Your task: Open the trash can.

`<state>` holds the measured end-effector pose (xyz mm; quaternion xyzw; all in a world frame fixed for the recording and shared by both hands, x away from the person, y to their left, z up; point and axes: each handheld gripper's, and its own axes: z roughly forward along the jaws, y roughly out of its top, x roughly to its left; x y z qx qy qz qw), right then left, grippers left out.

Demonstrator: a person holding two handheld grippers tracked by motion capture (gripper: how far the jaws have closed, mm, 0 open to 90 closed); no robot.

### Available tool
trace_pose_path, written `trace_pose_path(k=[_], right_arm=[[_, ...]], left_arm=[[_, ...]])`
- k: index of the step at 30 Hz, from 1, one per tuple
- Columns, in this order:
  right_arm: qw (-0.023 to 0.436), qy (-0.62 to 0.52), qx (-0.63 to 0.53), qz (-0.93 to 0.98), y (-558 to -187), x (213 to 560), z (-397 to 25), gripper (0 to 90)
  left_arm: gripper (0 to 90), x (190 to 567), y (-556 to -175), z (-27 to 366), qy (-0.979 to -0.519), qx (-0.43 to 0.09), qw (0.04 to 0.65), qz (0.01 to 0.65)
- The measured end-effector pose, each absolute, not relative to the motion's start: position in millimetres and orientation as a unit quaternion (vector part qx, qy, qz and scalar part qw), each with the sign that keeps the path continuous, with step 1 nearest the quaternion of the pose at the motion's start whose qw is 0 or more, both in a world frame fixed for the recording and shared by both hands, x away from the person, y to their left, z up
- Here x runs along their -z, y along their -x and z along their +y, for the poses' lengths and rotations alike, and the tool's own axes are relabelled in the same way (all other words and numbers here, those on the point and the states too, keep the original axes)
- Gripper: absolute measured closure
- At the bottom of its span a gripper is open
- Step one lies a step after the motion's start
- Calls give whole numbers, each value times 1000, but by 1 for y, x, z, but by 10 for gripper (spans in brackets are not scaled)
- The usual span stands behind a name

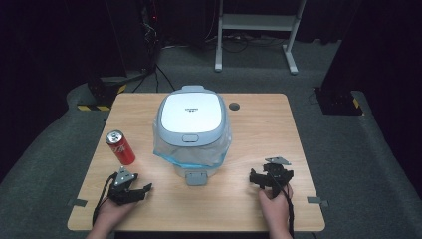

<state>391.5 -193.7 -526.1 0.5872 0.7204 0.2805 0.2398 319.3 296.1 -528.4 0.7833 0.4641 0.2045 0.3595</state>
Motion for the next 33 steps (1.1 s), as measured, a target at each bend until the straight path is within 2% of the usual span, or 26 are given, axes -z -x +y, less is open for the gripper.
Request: trace_pose_path(k=[26,33], right_arm=[[224,-551,-293,749,-385,526,-200,1],[236,-542,-286,754,-385,524,-200,5]], left_arm=[[292,528,-319,295,-781,-211,354,468],[277,528,-319,295,-781,-211,353,469]])
